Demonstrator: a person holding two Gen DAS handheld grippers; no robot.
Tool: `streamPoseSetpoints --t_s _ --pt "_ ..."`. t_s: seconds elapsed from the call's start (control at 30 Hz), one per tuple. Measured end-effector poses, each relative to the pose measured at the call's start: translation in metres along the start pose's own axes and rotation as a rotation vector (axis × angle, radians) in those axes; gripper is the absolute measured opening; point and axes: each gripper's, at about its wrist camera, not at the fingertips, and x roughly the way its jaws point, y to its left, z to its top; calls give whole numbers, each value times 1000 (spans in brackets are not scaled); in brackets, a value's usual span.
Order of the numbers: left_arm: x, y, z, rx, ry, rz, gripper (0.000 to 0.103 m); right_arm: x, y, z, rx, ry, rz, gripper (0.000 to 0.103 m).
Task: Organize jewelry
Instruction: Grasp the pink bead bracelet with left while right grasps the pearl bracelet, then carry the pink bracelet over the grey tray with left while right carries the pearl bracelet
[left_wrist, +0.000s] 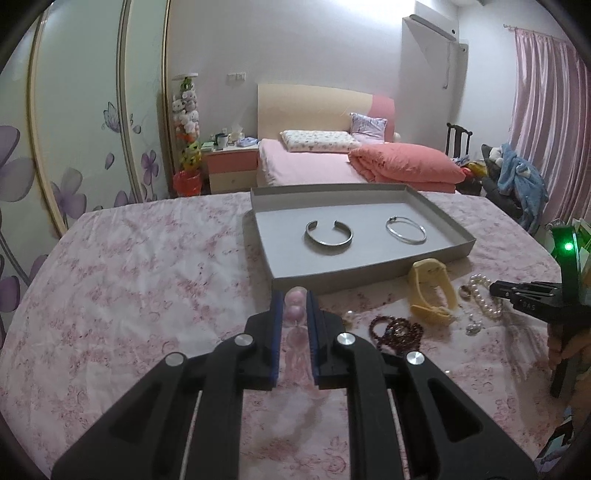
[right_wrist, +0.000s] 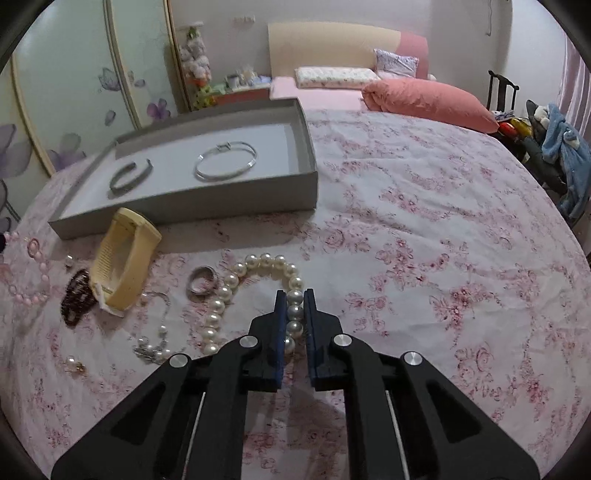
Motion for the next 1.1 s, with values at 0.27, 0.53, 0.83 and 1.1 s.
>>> streamPoseSetpoints --t_s 0.27,0.53,0.83,1.1 --pt "-15 -5 3 -28 -68 -3 13 -53 12 7 0 -244 83 10" --pt "-23 -8 3 -54 -97 -19 13 -78 25 6 14 -382 130 10" --pt "-38 -23 5 -80 -173 -9 13 -102 44 3 -11 -540 136 10" --pt "-52 -44 9 -66 -254 39 13 -119 62 1 -66 -649 107 10"
